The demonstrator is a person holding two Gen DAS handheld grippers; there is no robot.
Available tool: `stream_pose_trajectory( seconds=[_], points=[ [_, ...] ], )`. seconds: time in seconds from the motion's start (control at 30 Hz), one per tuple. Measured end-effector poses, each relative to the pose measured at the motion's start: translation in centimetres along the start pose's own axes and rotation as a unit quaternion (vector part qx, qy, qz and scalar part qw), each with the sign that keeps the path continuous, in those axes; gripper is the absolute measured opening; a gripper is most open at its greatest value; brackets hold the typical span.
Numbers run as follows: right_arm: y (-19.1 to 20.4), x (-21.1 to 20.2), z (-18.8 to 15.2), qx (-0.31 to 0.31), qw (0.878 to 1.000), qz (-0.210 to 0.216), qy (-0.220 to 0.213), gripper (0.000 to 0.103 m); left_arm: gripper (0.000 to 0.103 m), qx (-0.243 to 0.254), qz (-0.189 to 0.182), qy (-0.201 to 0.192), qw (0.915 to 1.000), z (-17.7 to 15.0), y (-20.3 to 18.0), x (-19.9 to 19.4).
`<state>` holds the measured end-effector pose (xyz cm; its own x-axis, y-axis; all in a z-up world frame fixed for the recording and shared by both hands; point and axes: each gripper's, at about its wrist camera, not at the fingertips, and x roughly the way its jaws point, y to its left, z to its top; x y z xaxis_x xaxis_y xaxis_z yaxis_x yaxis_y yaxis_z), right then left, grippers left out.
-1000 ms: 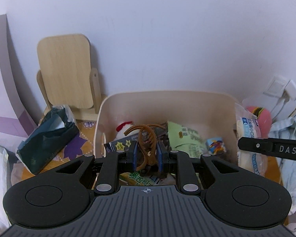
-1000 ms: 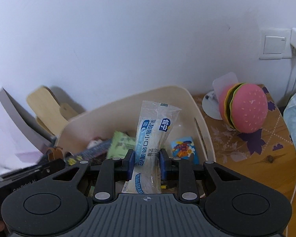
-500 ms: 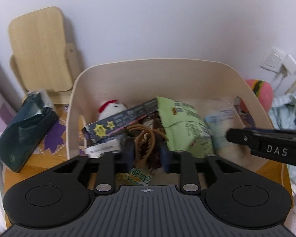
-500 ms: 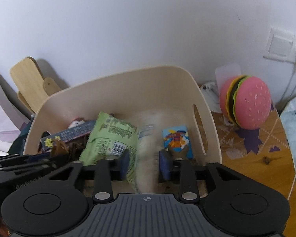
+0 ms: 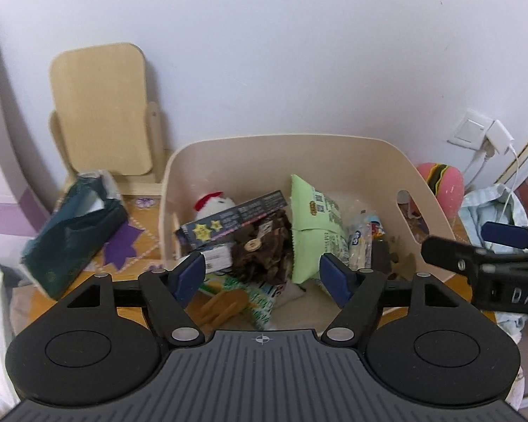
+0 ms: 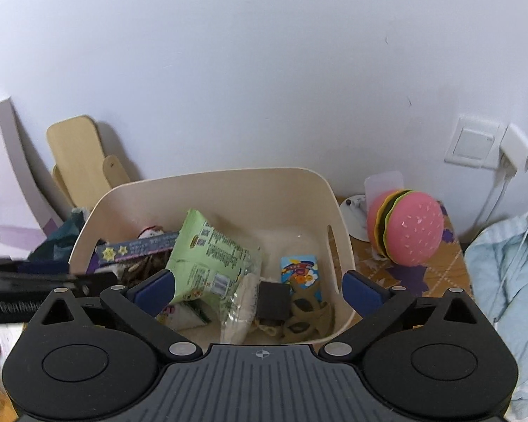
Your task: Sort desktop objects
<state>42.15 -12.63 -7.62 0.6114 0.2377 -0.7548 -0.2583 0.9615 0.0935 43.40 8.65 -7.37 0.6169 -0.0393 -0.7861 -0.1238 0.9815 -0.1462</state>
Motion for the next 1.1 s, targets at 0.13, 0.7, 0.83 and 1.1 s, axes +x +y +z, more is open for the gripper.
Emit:
stream_pose_trajectory(
  seconds=[0.13,0.7,0.83,1.1],
  points=[
    [0.6,-1.7,-0.7,-0.001,1.0,0.007,-0.003,0.103,0.074,0.001,0.004,-0.004,1.0,-0.4,0.1,-2.2],
    [1.1,-12.8,-6.1,0.003,1.0,0.01,-0.012,0.103,0.074,-0.004,0.019,-0.031,0.9993,-7.1,-1.7,-14.1],
    [0.8,-16.0,-8.1,0.003,1.0,0.01,-0.013,0.103,0.074,-0.004,0.018,-0.037,0.9992,-9.2,-2.6,-17.2],
    [1.2,-22.3,-11.7,-0.015,1.0,0.013,-0.012,0.103,0.077,0.011,0.012,-0.046,0.9988,-13.7,-4.5,-23.6]
  ],
)
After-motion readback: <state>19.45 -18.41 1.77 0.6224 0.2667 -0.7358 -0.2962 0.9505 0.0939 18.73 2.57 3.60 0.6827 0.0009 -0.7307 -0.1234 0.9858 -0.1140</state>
